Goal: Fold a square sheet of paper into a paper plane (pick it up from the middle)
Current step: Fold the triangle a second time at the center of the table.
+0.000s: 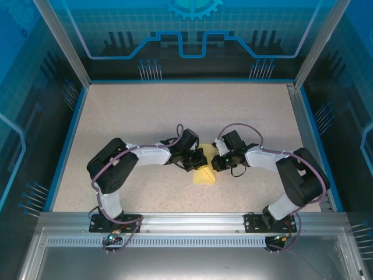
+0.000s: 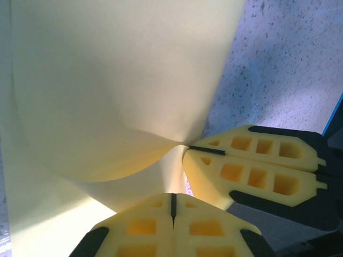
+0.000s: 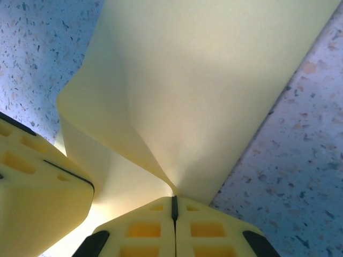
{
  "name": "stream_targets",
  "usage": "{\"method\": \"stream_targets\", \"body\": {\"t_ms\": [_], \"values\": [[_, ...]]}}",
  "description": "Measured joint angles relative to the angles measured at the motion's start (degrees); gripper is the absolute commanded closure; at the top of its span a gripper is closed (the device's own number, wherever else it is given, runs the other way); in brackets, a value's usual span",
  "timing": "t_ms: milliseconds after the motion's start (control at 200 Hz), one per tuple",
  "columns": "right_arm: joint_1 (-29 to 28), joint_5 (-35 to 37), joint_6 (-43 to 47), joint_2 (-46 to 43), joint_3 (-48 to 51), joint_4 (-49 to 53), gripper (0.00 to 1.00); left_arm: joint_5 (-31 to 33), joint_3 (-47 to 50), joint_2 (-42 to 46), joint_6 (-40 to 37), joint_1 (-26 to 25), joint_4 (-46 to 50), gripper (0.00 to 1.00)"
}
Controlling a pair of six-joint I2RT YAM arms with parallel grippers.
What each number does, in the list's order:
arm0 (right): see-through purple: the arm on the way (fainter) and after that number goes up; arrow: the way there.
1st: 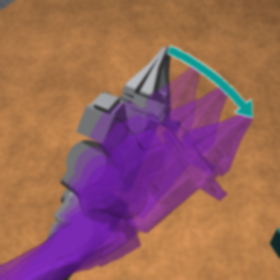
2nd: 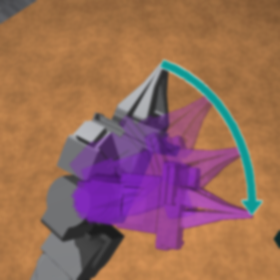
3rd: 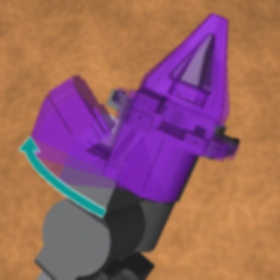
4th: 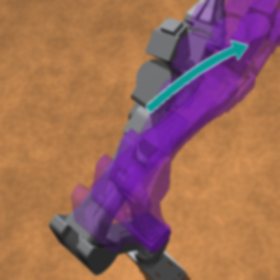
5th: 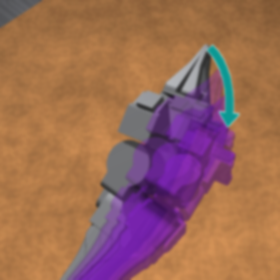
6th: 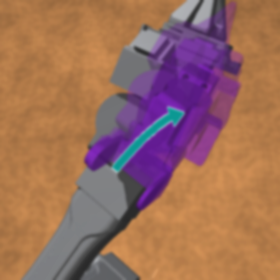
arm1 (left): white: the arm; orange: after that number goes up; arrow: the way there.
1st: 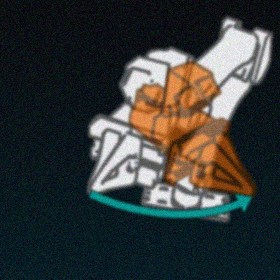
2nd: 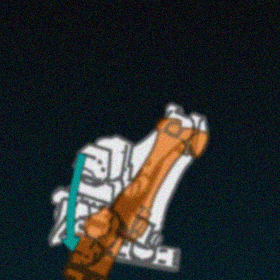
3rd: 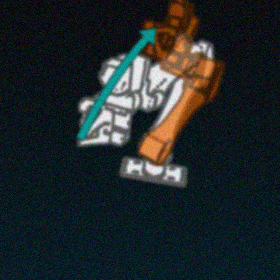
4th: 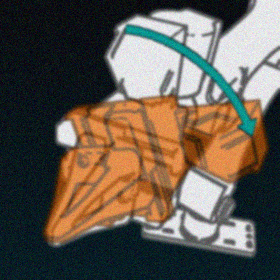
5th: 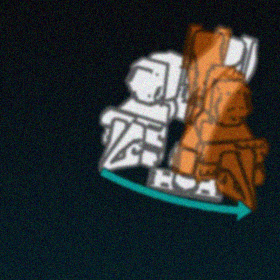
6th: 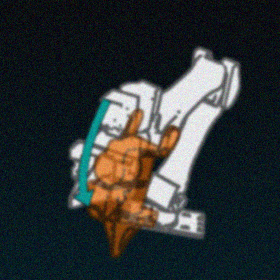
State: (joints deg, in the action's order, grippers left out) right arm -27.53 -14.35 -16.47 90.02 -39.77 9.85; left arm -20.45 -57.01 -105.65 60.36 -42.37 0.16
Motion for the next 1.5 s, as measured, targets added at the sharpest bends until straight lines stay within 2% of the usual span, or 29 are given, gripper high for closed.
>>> {"method": "stream_targets", "body": {"t_ms": [425, 640, 690, 825, 960, 1105, 1240, 1501], "values": [[0.0, -0.1, 0.0, 0.4, -0.3, 0.2, 0.91, -0.1, 2.1, -2.4, 1.3, 0.0, -2.7, 1.00], [0.0, -0.1, -0.3, -0.1, -0.9, 1.9, 0.77, -0.2, 2.5, -2.4, 1.3, 0.2, -3.6, 1.00], [0.0, -0.1, -1.1, -1.4, -0.9, 3.0, 0.72, -0.2, 2.6, -2.4, 1.3, 0.2, -3.7, 1.00], [0.2, -1.2, -3.1, -7.9, -0.9, 5.5, 0.68, -0.2, 2.8, -2.4, 1.3, 0.2, -4.0, 1.00], [0.2, -5.2, -5.9, -13.1, -0.9, 5.6, 0.77, -0.2, 2.8, -2.4, 1.3, 0.2, -4.0, 1.00], [0.1, -12.1, -9.3, -12.0, -0.8, 5.4, 0.86, -0.3, 2.8, -2.4, 1.3, 0.2, -4.0, 1.00], [-0.7, -15.7, -11.1, -7.4, -0.7, 5.1, 0.88, -0.2, 2.8, -2.3, 1.3, 0.2, -4.0, 1.00], [-0.7, -17.5, -12.0, -1.3, -0.4, 5.1, 0.87, -0.2, 2.8, -2.3, 1.3, 0.2, -4.0, 1.00]]}}
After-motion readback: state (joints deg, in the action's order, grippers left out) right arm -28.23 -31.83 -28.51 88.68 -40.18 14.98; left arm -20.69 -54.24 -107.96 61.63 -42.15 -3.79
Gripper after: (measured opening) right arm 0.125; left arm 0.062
